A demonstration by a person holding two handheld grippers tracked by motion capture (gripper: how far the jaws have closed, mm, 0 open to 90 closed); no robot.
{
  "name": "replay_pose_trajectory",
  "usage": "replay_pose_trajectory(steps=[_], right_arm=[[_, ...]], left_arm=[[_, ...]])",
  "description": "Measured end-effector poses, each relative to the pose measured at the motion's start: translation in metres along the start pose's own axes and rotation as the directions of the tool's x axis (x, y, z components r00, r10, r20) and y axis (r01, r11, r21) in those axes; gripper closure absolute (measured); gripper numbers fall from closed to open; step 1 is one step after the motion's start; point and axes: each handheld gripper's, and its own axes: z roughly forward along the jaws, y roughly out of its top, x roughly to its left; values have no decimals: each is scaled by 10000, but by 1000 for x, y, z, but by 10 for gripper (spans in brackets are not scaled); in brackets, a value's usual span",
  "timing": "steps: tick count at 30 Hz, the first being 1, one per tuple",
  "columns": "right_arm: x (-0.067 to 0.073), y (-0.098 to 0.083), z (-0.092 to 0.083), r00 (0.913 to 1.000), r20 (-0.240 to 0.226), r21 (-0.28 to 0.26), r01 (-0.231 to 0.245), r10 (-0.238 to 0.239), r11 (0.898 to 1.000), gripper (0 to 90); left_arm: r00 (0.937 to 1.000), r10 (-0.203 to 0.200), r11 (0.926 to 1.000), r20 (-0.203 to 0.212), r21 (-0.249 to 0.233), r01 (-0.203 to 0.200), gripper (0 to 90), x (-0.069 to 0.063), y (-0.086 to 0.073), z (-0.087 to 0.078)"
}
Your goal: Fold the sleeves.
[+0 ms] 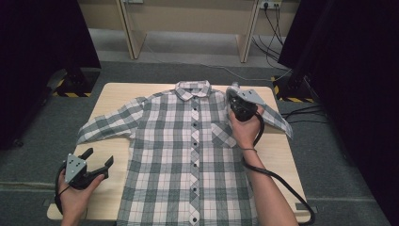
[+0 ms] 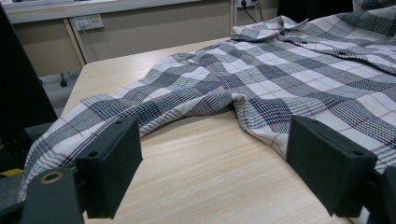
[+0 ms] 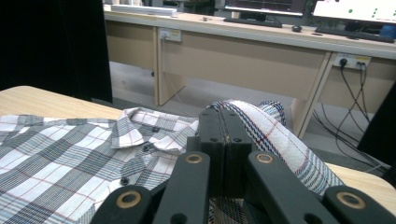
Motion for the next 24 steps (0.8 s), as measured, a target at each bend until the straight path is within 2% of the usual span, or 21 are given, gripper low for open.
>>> replay_pose_trajectory(steps=[17,24], right_arm=[[14,5,7,9993,-278,13,231,-230,9997,897],[19,4,10,9974,-655,110,302,-294,9995,897]], left_arm=[[10000,-33,10000,32,-35,33,174,1,0,0],[10000,-2,10000,14,-23,2,174,0,0,0]])
